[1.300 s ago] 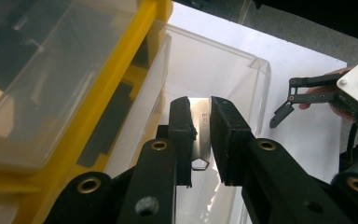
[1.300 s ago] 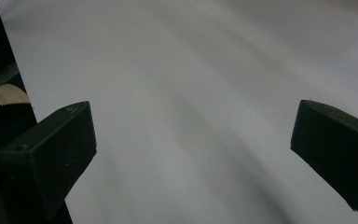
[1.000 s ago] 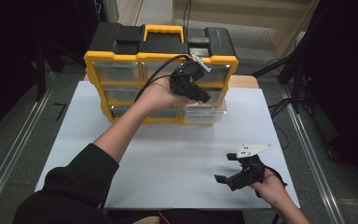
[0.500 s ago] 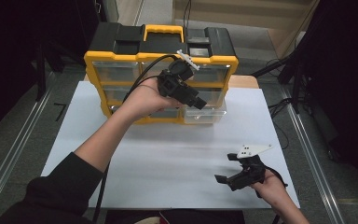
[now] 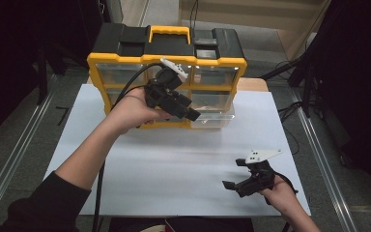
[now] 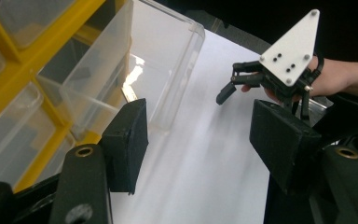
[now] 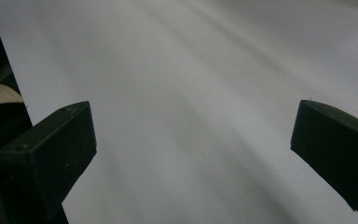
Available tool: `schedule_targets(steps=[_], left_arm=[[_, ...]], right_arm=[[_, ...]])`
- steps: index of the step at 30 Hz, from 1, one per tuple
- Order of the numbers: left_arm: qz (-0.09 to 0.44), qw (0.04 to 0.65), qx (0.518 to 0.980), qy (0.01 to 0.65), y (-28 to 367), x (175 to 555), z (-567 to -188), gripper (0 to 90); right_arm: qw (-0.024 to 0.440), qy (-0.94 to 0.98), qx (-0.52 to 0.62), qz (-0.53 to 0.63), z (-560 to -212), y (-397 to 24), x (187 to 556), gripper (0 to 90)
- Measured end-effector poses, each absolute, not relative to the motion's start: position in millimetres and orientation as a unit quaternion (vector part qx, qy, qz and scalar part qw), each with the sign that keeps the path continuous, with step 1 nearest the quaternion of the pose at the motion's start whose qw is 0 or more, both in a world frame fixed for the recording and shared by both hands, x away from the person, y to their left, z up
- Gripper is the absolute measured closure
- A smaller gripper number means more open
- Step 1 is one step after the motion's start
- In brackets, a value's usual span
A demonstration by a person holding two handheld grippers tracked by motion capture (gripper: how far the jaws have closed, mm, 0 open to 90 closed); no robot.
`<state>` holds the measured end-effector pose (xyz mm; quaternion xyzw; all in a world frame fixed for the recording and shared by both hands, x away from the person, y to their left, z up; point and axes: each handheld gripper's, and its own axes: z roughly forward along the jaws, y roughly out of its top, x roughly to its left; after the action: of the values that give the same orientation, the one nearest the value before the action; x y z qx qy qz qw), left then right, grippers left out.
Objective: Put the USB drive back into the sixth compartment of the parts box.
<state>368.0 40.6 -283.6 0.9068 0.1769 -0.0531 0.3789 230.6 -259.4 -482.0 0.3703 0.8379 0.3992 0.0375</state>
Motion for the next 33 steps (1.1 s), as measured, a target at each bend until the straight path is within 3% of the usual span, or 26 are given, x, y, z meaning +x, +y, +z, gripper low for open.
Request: schedule_targets(steps=[18, 33], left_arm=[[-0.060, 0.395, 0.895, 0.198, 84.9, 349.5, -317.1, 34.2], [-0.044, 0.393, 0.891, 0.222, 99.3, 348.9, -371.3, 32.3]], right_arm=[[0.039, 0.837, 0.376, 0.395, -483.1, -259.6, 231.5, 0.0], [0.039, 0.838, 0.377, 0.392, -484.8, -259.5, 233.1, 0.0]])
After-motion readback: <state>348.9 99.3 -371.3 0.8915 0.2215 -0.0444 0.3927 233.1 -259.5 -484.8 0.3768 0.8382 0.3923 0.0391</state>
